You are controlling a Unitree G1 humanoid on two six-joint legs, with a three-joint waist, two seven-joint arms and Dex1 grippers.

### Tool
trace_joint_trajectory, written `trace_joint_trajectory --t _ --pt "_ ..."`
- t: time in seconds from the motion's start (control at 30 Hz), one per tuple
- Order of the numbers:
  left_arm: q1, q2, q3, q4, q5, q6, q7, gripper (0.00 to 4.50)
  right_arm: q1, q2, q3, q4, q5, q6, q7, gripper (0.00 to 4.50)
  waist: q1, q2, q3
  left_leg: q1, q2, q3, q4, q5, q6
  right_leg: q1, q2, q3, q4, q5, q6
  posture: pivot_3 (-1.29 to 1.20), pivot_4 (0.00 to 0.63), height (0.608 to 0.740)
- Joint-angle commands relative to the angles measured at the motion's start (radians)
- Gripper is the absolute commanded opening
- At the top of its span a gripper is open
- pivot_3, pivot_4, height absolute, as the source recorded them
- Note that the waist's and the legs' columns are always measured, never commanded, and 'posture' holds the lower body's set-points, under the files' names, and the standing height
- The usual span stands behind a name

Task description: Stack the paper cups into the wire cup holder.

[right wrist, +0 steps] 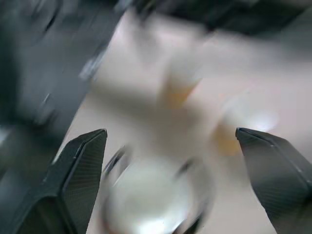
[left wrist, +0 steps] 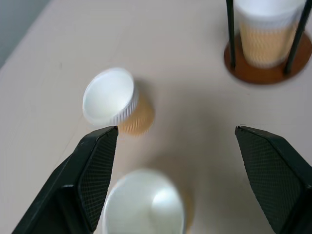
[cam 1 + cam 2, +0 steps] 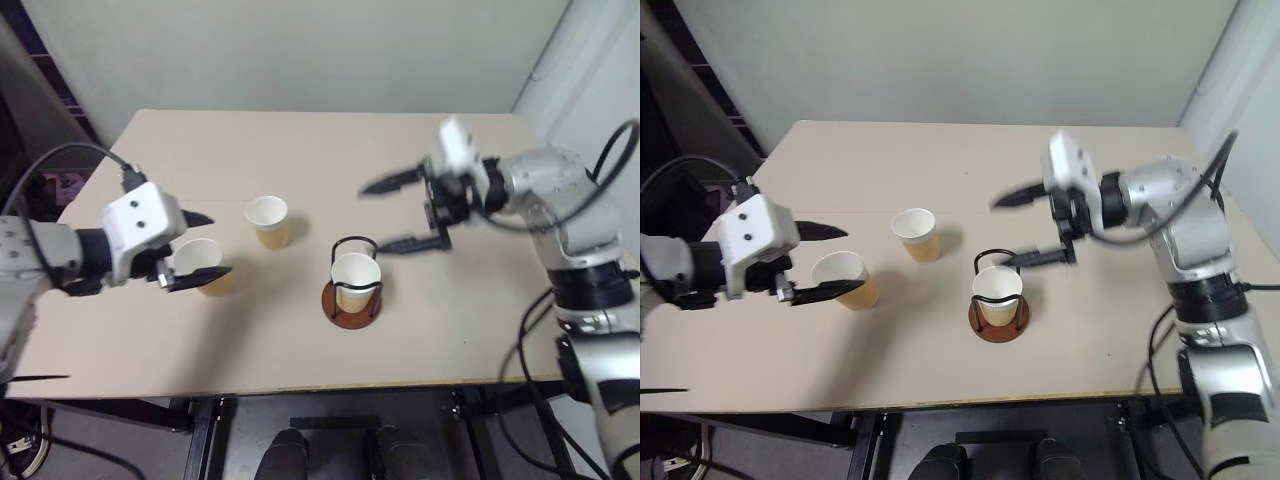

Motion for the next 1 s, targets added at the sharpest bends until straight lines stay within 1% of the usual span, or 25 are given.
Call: trace_joint_trajectory --t 0.03,0.2,0.33,0.47,0.57,0.67,0.9,0.97,1.0 --pt "0.032 0.065 0.004 0.046 0.068 -0.057 -0.054 4.14 0.014 0.031 -0.008 -0.055 0.024 0.02 -0.06 4.47 0.0 0.0 0.0 0.0 0.0 0.0 0.0 0.0 0.0 0.0 0.0 0.0 0.0 0.0 -0.001 0.0 0.15 0.74" --pt "0.013 0.07 -0.076 0.055 0.087 -0.085 -0.081 4.14 0.032 0.039 0.016 -0.065 0.002 -0.002 -0.082 4.47 0.012 -0.001 0.0 -0.005 0.0 -0.002 0.001 -0.001 -0.001 -0.004 -0.001 -0.002 0.0 -0.001 -0.002 0.0 0.15 0.74" --pt "-0.01 0.064 -0.151 0.085 0.145 -0.112 -0.071 4.14 0.037 0.029 0.012 -0.076 0.012 0.005 -0.086 4.47 0.011 -0.001 0.0 -0.007 -0.001 -0.001 0.001 -0.002 -0.001 -0.006 -0.002 -0.002 0.0 -0.001 -0.002 0.0 0.15 0.74" --pt "-0.084 0.035 -0.257 0.156 0.238 -0.139 -0.04 4.14 0.054 0.011 0.005 -0.106 0.027 0.018 -0.083 4.47 0.012 -0.001 0.0 -0.009 0.0 -0.001 0.0 -0.002 -0.001 -0.008 -0.002 -0.003 0.001 0.001 0.001 0.0 0.15 0.74" --pt "-0.142 0.016 -0.295 0.204 0.263 -0.167 -0.056 4.14 0.061 0.001 0.002 -0.118 0.03 0.025 -0.088 4.47 0.01 -0.001 0.0 -0.009 0.0 -0.001 0.0 -0.002 -0.001 -0.008 -0.002 -0.003 0.001 0.001 0.001 0.0 0.15 0.74" --pt "-0.173 0.003 -0.315 0.23 0.271 -0.188 -0.074 3.53 0.066 -0.008 0.003 -0.124 0.028 0.026 -0.096 4.5 0.01 -0.001 0.0 -0.009 0.0 -0.001 0.001 -0.002 -0.001 -0.008 -0.002 -0.003 0.001 0.002 0.003 0.0 0.15 0.74" --pt "-0.182 -0.015 -0.31 0.231 0.259 -0.214 -0.109 0.9 0.078 -0.029 0.002 -0.136 0.026 0.029 -0.101 4.5 0.009 -0.001 0.0 -0.009 0.0 -0.001 0.001 -0.002 -0.001 -0.008 -0.002 -0.003 0.001 0.003 0.006 0.0 0.15 0.74" --pt "-0.18 -0.015 -0.295 0.219 0.23 -0.211 -0.135 0.14 0.078 -0.035 -0.002 -0.133 0.028 0.026 -0.1 4.5 0.009 -0.001 0.0 -0.009 0.0 -0.001 0.001 -0.002 -0.001 -0.008 -0.002 -0.003 0.001 0.003 0.006 0.0 0.15 0.74" --pt "-0.175 -0.015 -0.284 0.21 0.213 -0.208 -0.146 0.06 0.079 -0.041 -0.005 -0.133 0.029 0.024 -0.098 4.5 0.009 -0.001 0.0 -0.009 0.0 -0.001 0.001 -0.002 -0.001 -0.008 -0.002 -0.003 0.001 0.003 0.006 0.0 0.15 0.74"
